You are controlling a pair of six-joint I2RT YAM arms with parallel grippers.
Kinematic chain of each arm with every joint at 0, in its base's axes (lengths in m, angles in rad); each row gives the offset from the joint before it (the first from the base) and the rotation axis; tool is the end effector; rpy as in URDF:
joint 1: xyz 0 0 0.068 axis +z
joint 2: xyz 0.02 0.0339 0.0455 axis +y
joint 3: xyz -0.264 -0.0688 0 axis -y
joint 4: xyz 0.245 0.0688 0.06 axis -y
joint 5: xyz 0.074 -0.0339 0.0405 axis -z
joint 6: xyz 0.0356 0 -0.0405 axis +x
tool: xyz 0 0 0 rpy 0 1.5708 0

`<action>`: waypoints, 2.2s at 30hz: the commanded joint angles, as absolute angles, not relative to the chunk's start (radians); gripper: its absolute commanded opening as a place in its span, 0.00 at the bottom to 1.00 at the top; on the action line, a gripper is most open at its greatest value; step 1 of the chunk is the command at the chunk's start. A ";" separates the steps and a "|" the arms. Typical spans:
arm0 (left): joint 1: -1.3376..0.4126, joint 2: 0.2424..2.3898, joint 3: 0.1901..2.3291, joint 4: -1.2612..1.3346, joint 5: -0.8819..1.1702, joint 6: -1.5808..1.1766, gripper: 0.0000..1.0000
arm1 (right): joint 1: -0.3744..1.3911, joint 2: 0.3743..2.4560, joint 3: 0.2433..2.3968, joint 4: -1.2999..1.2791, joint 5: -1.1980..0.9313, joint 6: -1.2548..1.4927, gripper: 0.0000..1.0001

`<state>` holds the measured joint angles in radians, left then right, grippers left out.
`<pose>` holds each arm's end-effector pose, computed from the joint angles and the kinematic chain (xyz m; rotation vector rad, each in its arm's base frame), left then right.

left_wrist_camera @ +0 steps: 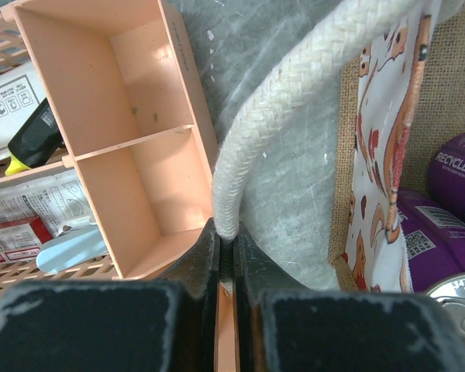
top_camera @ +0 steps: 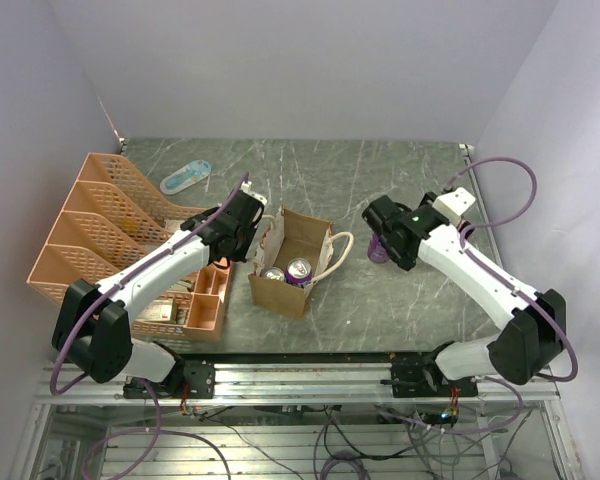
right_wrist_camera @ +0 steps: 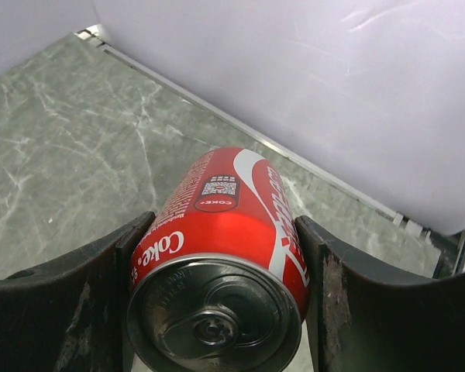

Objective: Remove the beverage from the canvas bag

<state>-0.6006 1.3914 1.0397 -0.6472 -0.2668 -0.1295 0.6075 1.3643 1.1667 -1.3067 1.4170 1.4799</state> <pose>0.2381 -0.1517 0.2541 0.4906 2.4694 0.0513 0.2033 0.0985 0.3033 0.7971 1.5899 -0.7152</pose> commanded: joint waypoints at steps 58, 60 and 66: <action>-0.609 1.384 1.068 -0.634 -0.222 -0.121 0.07 | -0.083 1.586 1.087 -0.544 0.387 1.093 0.00; -0.609 1.383 1.068 -0.634 -0.221 -0.121 0.07 | -0.079 1.588 1.086 -0.552 0.394 1.099 0.00; -0.609 1.381 1.068 -0.634 -0.219 -0.120 0.07 | -0.057 1.590 1.085 -0.558 0.405 1.114 0.00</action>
